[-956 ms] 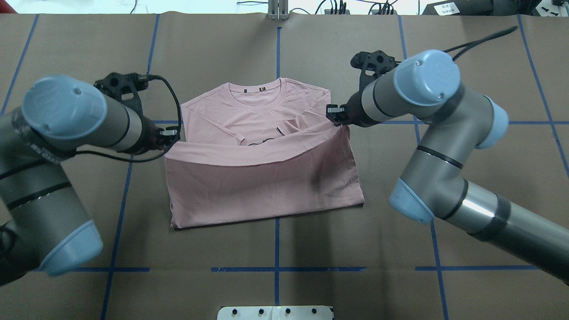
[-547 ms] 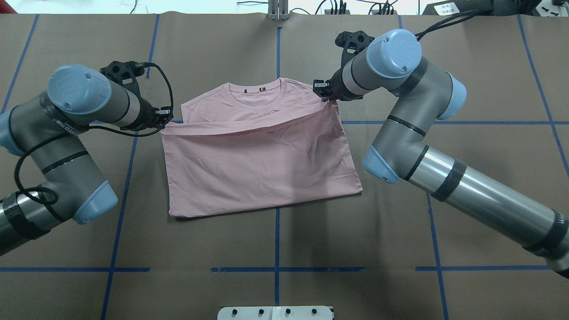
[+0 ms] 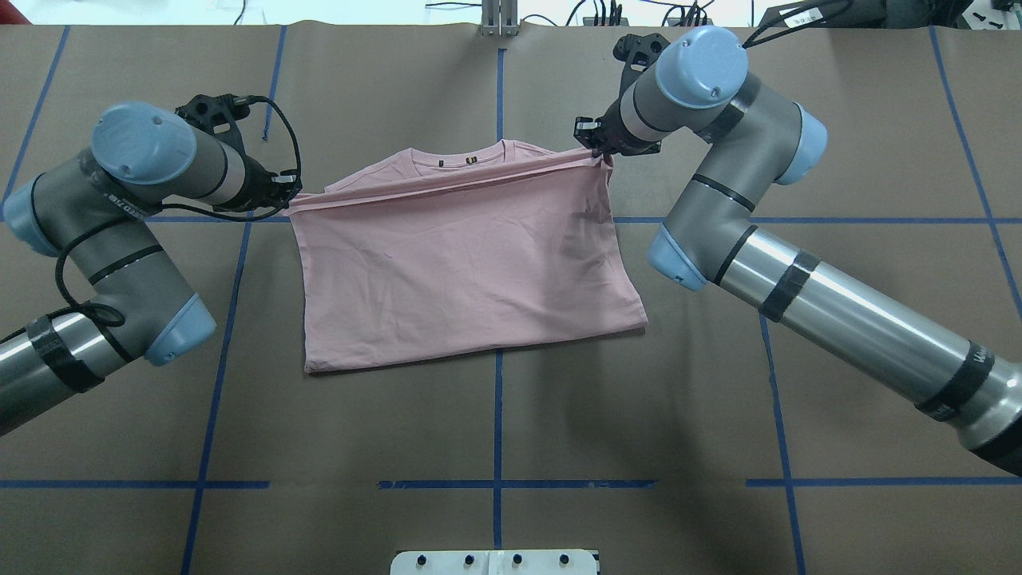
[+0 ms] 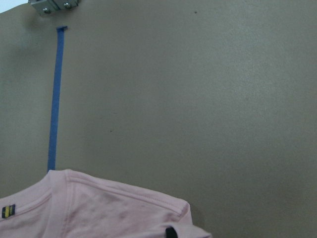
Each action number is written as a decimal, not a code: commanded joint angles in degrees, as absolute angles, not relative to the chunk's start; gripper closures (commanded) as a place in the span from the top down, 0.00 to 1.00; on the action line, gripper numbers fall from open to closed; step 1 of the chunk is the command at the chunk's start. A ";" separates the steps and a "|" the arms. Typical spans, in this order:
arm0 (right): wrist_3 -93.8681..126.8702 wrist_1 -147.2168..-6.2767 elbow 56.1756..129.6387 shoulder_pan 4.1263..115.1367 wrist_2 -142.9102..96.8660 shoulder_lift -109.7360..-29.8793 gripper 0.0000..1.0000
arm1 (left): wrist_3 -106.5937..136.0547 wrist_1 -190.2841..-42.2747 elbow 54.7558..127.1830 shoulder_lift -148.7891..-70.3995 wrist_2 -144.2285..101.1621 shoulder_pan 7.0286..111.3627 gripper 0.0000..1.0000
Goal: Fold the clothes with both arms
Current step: 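Release the hem at the collar and raise both grippers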
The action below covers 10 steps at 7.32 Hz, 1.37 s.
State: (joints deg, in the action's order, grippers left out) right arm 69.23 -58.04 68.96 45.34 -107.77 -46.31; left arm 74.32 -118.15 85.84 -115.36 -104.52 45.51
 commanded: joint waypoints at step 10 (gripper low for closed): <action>64.79 -58.01 66.09 44.56 -107.14 -44.12 1.00 | 74.36 -118.22 83.05 -119.27 -104.50 46.67 1.00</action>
